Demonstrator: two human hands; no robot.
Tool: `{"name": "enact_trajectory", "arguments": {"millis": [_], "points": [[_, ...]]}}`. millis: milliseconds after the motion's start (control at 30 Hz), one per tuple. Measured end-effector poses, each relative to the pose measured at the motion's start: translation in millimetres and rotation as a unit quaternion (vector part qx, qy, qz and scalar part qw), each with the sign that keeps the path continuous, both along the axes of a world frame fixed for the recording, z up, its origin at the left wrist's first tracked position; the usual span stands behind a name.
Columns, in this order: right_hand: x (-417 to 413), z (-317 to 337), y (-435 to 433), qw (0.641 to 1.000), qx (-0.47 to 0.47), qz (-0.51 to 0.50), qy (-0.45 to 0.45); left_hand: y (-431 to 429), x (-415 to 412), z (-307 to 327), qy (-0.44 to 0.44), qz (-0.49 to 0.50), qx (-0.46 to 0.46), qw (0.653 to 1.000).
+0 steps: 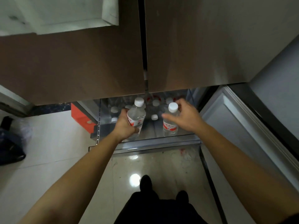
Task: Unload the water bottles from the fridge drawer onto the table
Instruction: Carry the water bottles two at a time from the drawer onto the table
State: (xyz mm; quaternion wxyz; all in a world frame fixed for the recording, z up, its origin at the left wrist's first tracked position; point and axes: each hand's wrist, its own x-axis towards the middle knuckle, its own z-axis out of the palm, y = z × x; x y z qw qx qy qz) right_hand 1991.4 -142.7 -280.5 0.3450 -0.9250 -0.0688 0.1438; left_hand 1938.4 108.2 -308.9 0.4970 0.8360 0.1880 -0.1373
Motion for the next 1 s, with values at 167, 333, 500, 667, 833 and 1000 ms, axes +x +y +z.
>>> {"name": "enact_trajectory", "arguments": {"millis": [167, 333, 500, 667, 833, 1000], "points": [[-16, -26, 3, 0.995, 0.059, -0.001, 0.075, 6, -5, 9, -0.030, 0.052, -0.072, 0.996], [-6, -26, 8, 0.995, 0.040, 0.033, 0.083, 0, -27, 17, -0.084, 0.039, -0.072, 0.993], [-17, -16, 8, 0.995, 0.013, 0.096, 0.032, -18, -57, 41, -0.136, 0.081, -0.055, 0.986], [-32, 21, 13, 0.984, 0.117, 0.129, -0.033, -46, -99, 86, -0.224, 0.192, -0.027, 0.955], [-66, 57, 34, 0.947, 0.282, 0.127, -0.089, -55, -161, 133, -0.297, 0.291, 0.005, 0.909], [-119, 99, 78, 0.906, 0.379, 0.167, -0.086, -44, -246, 166, -0.319, 0.396, 0.030, 0.861]]}}
